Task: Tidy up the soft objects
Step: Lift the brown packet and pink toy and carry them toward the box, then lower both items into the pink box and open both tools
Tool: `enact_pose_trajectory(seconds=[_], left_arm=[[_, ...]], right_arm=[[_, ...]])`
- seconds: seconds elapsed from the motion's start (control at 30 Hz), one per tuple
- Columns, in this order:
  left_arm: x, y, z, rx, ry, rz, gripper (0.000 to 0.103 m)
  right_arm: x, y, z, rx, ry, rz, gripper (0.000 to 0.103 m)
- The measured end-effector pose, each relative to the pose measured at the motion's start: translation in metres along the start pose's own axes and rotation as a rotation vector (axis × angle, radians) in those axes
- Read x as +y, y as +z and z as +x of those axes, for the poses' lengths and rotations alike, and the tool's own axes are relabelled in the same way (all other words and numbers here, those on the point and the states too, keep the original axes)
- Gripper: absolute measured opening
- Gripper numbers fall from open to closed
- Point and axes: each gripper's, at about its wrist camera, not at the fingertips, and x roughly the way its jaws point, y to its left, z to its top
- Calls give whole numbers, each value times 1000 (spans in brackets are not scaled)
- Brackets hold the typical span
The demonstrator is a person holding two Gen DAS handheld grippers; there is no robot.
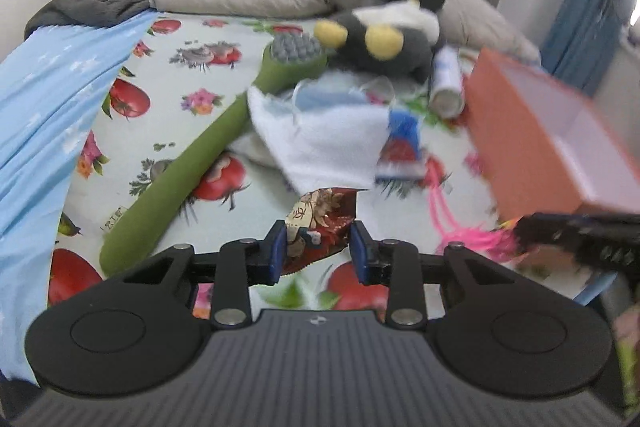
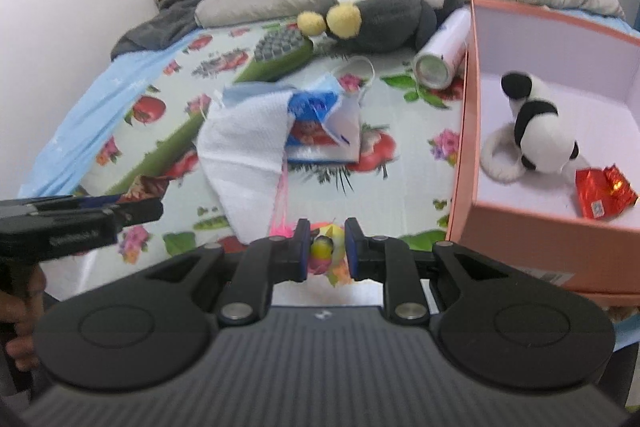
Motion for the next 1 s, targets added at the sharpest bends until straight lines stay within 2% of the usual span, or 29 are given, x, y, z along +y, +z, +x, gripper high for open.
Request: enact_pose_trajectory(seconds=[0.27,0.6,0.8,1.0], left_arm=[[-39,44,-43,-94,-60,-8,38],[-92,104,-69,-186,-154,21,39],[-134,123,-66,-198,-207,66,39],[-185,128,-41,-139,-272,116,39]], right_arm=[[3,31,-39,-121,6,-12,21],[-12,74,-96,-308,-45,-22,21],[-32,89,-123,-385,-89,-6,21],[-76,81,-121,-375,-171,79,21]])
